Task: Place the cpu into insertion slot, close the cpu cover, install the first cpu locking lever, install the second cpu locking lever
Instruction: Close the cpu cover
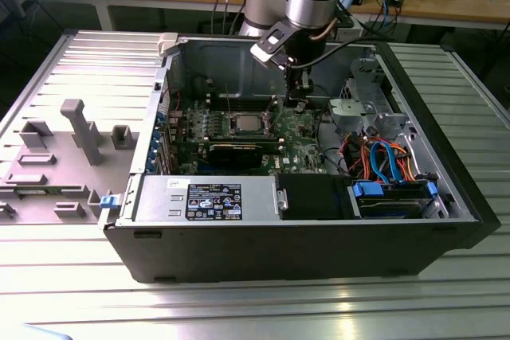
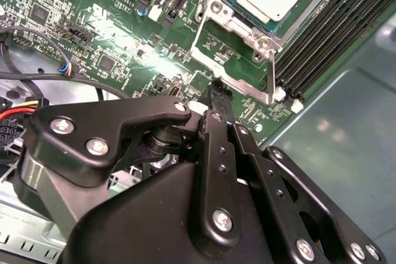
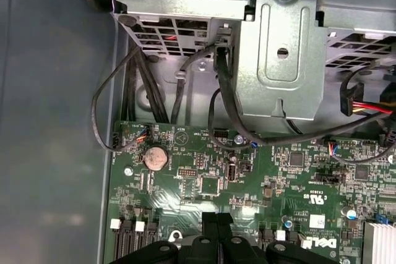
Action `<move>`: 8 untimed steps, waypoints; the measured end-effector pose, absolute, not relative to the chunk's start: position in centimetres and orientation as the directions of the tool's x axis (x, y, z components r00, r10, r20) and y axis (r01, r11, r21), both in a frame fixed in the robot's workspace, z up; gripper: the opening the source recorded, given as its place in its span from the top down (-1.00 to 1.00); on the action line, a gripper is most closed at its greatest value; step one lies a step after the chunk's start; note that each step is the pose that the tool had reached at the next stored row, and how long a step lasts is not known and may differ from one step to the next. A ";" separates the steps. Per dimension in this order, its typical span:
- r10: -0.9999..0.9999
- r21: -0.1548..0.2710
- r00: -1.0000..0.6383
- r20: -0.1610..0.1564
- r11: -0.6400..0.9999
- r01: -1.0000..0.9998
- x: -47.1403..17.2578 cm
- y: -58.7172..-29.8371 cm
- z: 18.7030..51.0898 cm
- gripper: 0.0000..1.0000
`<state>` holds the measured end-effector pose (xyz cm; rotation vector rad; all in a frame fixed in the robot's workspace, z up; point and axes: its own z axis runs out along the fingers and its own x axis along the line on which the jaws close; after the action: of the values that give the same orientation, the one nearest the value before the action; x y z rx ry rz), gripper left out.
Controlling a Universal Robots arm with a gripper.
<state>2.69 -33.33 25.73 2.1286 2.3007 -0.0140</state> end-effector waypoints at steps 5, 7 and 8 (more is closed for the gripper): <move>0.997 -0.004 -0.078 -0.011 0.078 0.997 2.1 -33.3 26.0 0.78; 0.997 -0.004 -0.078 -0.011 0.078 0.997 1.9 -33.3 26.0 0.78; 0.997 -0.005 -0.078 -0.011 0.078 0.997 1.7 -33.3 26.0 0.78</move>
<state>1.73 -33.31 26.01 2.1301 2.3023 -0.0175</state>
